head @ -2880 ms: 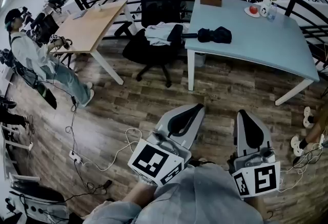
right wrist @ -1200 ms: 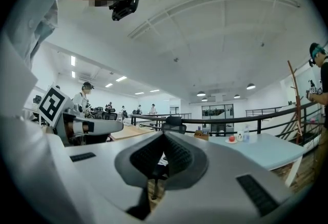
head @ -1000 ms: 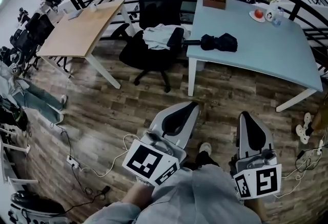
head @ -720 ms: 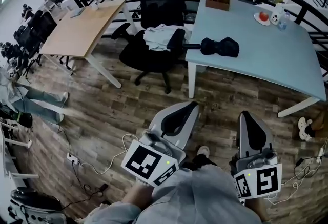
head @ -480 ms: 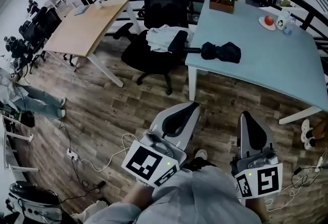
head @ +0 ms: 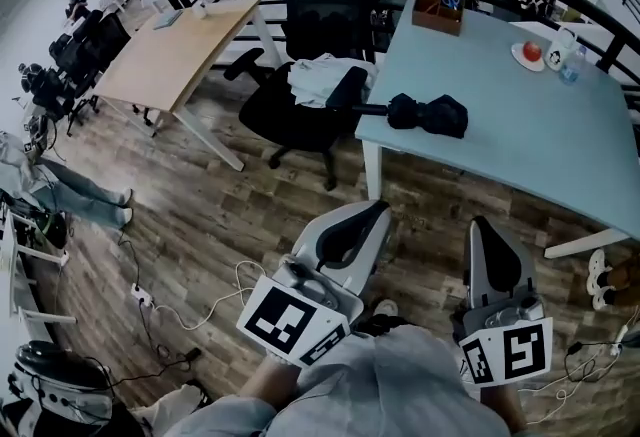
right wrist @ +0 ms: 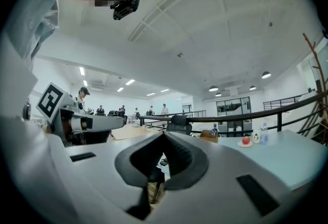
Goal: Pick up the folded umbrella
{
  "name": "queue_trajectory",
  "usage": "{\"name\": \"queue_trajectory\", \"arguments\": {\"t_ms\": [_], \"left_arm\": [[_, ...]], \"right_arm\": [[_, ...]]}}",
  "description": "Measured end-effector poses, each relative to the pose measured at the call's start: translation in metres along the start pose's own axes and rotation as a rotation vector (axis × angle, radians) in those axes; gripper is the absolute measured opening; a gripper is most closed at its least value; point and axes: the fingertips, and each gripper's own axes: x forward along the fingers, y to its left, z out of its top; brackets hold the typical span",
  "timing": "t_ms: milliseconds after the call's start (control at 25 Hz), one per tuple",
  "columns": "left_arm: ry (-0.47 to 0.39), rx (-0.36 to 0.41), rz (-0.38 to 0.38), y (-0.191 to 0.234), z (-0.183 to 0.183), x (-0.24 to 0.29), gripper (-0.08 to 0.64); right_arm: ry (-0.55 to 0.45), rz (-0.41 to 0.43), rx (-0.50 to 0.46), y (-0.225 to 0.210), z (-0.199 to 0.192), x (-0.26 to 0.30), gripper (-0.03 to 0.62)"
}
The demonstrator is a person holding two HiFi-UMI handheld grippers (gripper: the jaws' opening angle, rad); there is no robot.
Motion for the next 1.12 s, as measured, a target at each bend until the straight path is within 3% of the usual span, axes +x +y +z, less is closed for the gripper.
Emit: {"name": "queue_trajectory", "arguments": {"t_ms": [560, 1120], "left_arm": [[0.028, 0.016, 0.035, -0.004, -0.009, 0.010, 0.005], [0.024, 0.007, -0.032, 0.029, -0.004, 0.050, 0.005]], "right_arm": [[0.016, 0.007, 0.020, -0.020, -0.013, -0.002, 0.000], [0.012, -0.092, 0.017, -0.044, -0.011, 0.027, 0.000]]}}
